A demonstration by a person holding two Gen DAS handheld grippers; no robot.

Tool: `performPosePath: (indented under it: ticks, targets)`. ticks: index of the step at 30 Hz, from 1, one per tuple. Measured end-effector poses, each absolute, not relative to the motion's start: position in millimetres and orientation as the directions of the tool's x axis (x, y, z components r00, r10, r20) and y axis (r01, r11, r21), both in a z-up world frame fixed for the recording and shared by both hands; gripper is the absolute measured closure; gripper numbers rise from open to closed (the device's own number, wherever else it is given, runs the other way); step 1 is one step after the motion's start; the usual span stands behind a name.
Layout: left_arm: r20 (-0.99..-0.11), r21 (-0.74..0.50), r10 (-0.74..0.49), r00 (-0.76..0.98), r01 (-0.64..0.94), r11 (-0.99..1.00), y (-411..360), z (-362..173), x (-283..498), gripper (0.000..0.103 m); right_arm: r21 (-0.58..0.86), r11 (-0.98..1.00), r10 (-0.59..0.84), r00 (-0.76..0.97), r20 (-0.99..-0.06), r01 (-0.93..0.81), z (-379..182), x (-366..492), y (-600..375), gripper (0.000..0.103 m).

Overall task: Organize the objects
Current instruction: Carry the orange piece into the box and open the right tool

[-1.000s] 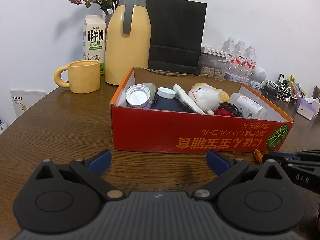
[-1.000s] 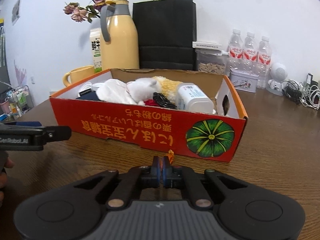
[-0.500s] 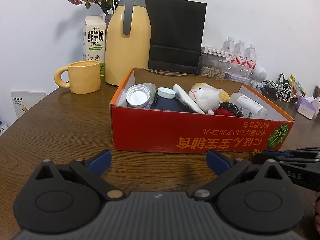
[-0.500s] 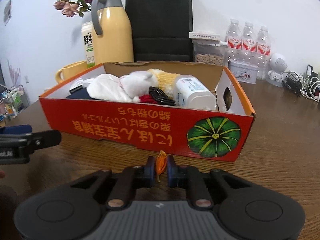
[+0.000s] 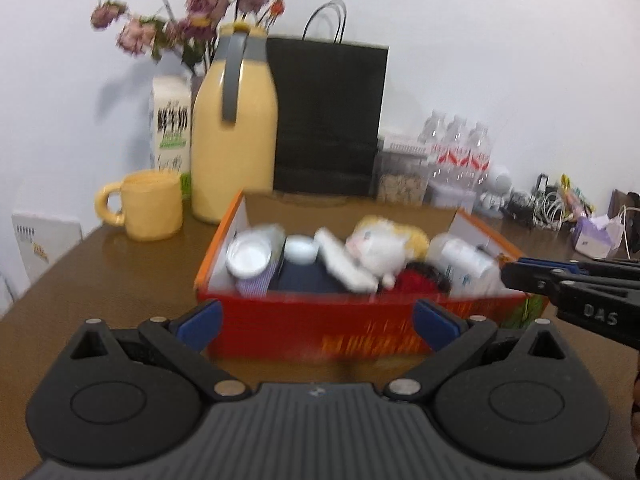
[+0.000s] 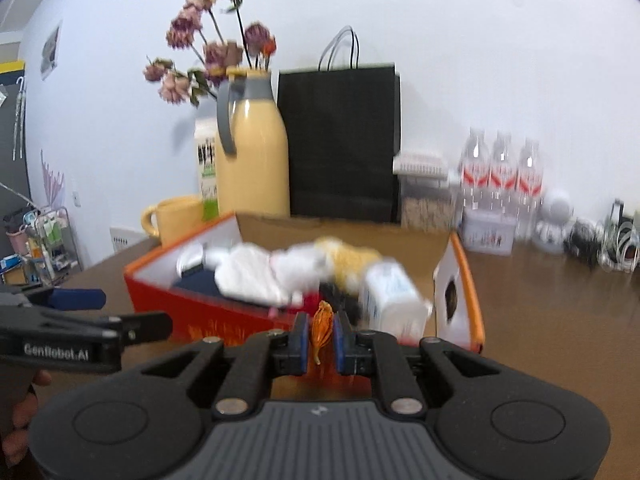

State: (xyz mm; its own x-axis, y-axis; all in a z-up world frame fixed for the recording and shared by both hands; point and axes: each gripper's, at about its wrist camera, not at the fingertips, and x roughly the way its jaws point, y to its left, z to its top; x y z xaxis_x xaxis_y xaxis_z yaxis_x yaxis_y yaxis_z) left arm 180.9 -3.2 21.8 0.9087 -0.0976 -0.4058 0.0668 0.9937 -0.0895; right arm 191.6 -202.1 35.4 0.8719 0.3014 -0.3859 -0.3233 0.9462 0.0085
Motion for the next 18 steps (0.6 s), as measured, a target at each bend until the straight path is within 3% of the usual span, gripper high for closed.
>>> performPosePath:
  ticks: [6,16,17,18]
  targets:
    - [-0.357,-0.053,-0.078,0.931,0.063,0.997,-16.1,50.5,205.7,0.000,0.003,0.954,0.282,0.893,-0.351,-0.301,52.8,222.4,-196.9,0.091]
    - [-0.388,-0.051,0.001,0.922,-0.022,0.998,-10.3,58.8,247.0,0.000,0.007,0.966,0.240,0.885,-0.400,-0.259,44.7,263.0,-189.1,0.089]
    - [-0.390,-0.049,0.003,0.921,-0.024,0.999,-9.7,57.7,247.0,0.000,0.009,0.967,0.238,0.884,-0.402,-0.255,43.0,262.8,-189.9,0.085]
    - [-0.392,-0.047,0.006,0.920,-0.026,0.999,-8.9,56.5,247.3,0.000,0.012,0.967,0.236,0.881,-0.411,-0.254,41.0,263.4,-190.6,0.067]
